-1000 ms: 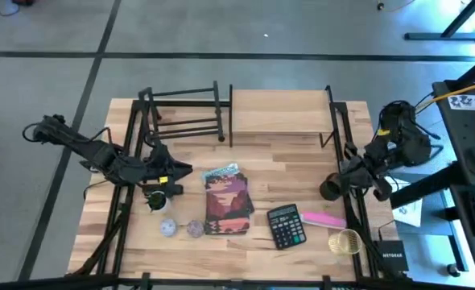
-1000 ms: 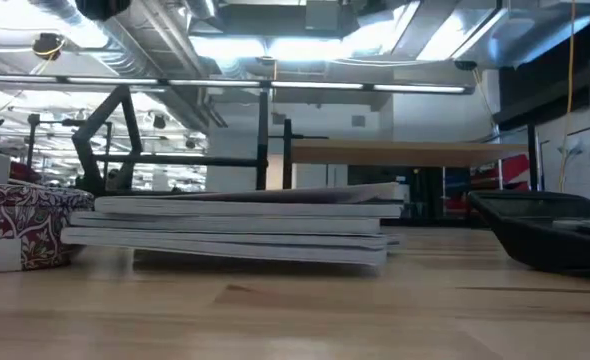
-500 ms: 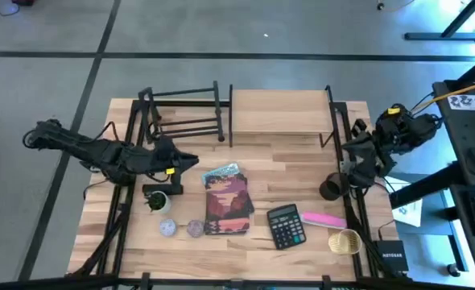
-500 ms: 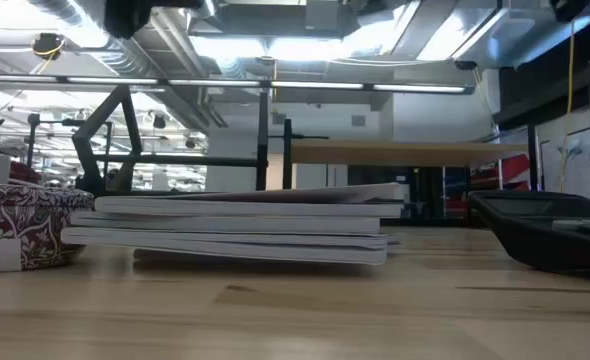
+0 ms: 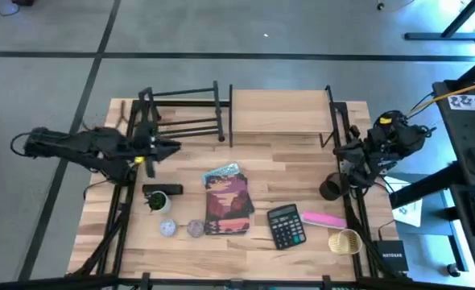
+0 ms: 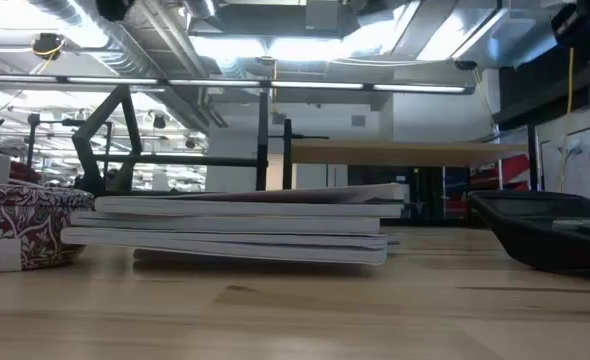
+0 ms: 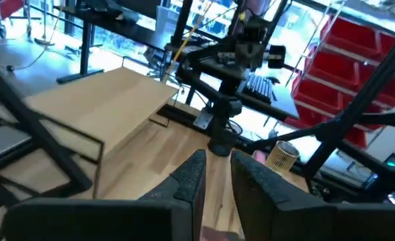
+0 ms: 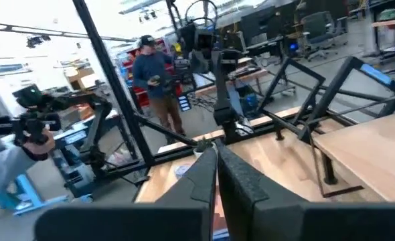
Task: Stock shelves
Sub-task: Return to Home Position
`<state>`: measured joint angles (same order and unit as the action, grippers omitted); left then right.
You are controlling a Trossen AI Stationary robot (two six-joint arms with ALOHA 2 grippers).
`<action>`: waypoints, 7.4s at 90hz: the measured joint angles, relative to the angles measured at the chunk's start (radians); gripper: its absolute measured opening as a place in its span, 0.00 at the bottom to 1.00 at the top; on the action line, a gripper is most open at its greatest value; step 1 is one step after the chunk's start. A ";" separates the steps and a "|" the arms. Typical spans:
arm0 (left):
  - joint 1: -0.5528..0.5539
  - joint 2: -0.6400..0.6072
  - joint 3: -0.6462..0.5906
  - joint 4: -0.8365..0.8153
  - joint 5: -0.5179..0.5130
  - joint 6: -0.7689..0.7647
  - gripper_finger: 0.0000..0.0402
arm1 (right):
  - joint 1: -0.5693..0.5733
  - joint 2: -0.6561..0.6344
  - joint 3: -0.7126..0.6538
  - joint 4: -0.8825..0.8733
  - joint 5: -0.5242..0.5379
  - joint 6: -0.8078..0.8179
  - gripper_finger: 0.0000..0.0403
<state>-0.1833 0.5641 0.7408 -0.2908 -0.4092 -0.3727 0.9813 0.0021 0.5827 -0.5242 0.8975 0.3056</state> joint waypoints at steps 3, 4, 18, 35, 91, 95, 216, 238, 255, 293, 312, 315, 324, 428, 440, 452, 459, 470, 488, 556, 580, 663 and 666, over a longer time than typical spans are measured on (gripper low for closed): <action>0.000 -0.028 -0.013 -0.009 -0.004 -0.009 0.13 | 0.000 0.000 -0.004 0.004 -0.006 0.002 0.00; 0.000 -0.036 -0.016 -0.010 -0.006 -0.010 0.13 | 0.000 0.000 -0.004 0.005 -0.008 0.003 0.00; 0.000 -0.127 -0.104 -0.024 -0.013 -0.019 0.13 | 0.000 0.000 -0.015 0.064 -0.065 0.029 0.00; 0.000 -0.191 -0.188 -0.016 0.023 -0.044 0.13 | 0.000 0.014 -0.157 0.401 -0.229 -0.111 0.00; 0.000 -0.264 -0.199 -0.008 0.040 0.013 0.13 | -0.269 0.015 -0.344 0.736 -0.506 -0.332 0.00; 0.000 -0.264 -0.199 -0.010 0.040 0.016 0.13 | -0.309 0.015 -0.344 0.726 -0.539 -0.317 0.00; 0.000 -0.553 -0.563 0.234 0.163 0.156 0.13 | -1.229 0.015 -0.492 0.571 -1.231 -0.063 0.00; 0.002 -0.555 -0.671 0.398 0.182 0.172 0.13 | -1.307 0.015 -0.514 0.585 -1.300 -0.063 0.00; 0.003 -0.555 -0.723 0.430 0.161 0.172 0.13 | -1.332 0.015 -0.568 0.635 -1.309 -0.044 0.00; 0.003 -0.556 -0.731 0.411 0.036 0.261 0.13 | -1.335 0.015 -0.574 0.652 -1.040 -0.039 0.00; 0.003 -0.540 -0.731 0.351 0.028 0.269 0.13 | -1.335 0.026 -0.574 0.544 -0.963 -0.044 0.00; 0.003 -0.539 -0.731 0.351 0.026 0.269 0.13 | -1.335 0.027 -0.574 0.541 -0.958 -0.044 0.00; 0.003 -0.538 -0.731 0.351 0.025 0.248 0.13 | -1.335 0.026 -0.574 0.542 -0.958 -0.044 0.00; 0.003 -0.538 -0.731 0.349 0.024 0.216 0.13 | -1.007 0.000 -0.574 0.534 -0.907 -0.043 0.00; 0.003 -0.538 -0.731 0.349 0.024 0.216 0.13 | -1.007 0.000 -0.574 0.534 -0.907 -0.043 0.00; 0.003 -0.538 -0.731 0.349 0.024 0.216 0.13 | -1.008 0.000 -0.574 0.534 -0.907 -0.043 0.00; 0.003 -0.538 -0.731 0.349 0.024 0.216 0.13 | -1.008 0.000 -0.574 0.534 -0.907 -0.043 0.00; 0.003 -0.538 -0.731 0.349 0.024 0.216 0.13 | -1.008 0.000 -0.574 0.534 -0.907 -0.043 0.00; 0.003 -0.538 -0.731 0.349 0.024 0.216 0.13 | -1.008 0.000 -0.574 0.533 -0.908 -0.043 0.00; 0.003 -0.538 -0.731 0.349 0.024 0.216 0.13 | -1.008 0.000 -0.574 0.533 -0.908 -0.043 0.00; 0.003 -0.538 -0.731 0.349 0.024 0.216 0.13 | -1.008 0.000 -0.574 0.533 -0.908 -0.043 0.00; 0.003 -0.538 -0.731 0.349 0.024 0.216 0.13 | -1.008 0.000 -0.574 0.532 -0.908 -0.043 0.00; 0.003 -0.538 -0.731 0.349 0.024 0.216 0.13 | -1.008 0.000 -0.574 0.533 -0.908 -0.043 0.00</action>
<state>-0.1806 0.0261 0.0093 0.0582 -0.3851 -0.1570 -0.0265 0.0021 0.0082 0.0084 -0.0105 0.2630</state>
